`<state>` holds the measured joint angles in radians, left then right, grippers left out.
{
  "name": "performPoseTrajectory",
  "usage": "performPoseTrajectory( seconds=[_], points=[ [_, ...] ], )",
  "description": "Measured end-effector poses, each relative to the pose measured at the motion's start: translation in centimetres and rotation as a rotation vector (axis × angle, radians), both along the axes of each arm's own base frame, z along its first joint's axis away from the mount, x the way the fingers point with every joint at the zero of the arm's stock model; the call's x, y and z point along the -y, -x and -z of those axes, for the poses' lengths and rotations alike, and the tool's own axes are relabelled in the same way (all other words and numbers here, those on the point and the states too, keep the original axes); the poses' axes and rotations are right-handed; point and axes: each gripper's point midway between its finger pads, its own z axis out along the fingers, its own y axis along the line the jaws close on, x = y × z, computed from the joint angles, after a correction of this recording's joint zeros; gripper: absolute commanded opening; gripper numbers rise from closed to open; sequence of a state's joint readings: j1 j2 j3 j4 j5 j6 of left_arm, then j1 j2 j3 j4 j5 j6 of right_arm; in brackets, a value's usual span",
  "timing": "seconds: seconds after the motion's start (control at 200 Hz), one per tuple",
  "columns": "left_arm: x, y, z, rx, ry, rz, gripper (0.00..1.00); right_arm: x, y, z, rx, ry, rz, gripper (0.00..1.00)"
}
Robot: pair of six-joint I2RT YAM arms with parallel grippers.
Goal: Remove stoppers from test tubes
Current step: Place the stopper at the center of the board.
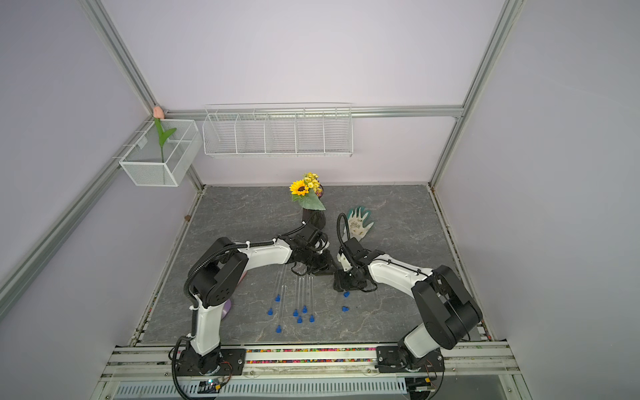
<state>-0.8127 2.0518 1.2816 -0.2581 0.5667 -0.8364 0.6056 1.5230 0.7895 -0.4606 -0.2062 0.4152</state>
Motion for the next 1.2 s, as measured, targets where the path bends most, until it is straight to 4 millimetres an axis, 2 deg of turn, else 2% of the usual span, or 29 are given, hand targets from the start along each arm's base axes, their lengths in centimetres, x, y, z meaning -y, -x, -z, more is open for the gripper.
performPoseTrajectory(
  seconds=[0.27, 0.66, 0.88, 1.2],
  points=[
    [0.1, 0.0, -0.1, 0.0, 0.003, -0.004, 0.33, 0.6, 0.0, -1.9, 0.051, 0.002, 0.01, 0.62],
    [-0.2, 0.1, -0.2, 0.041, -0.036, 0.0, 0.37, 1.3, 0.3, -3.6, 0.115, -0.018, 0.021, 0.7],
    [-1.8, 0.4, -0.3, 0.118, -0.138, 0.006, 0.41, 1.4, 0.0, -5.0, 0.168, -0.035, 0.014, 0.72],
    [-4.1, 0.6, -1.9, 0.25, -0.253, 0.025, 0.45, 1.7, -1.0, -4.7, 0.188, -0.013, -0.016, 0.75]
  ],
)
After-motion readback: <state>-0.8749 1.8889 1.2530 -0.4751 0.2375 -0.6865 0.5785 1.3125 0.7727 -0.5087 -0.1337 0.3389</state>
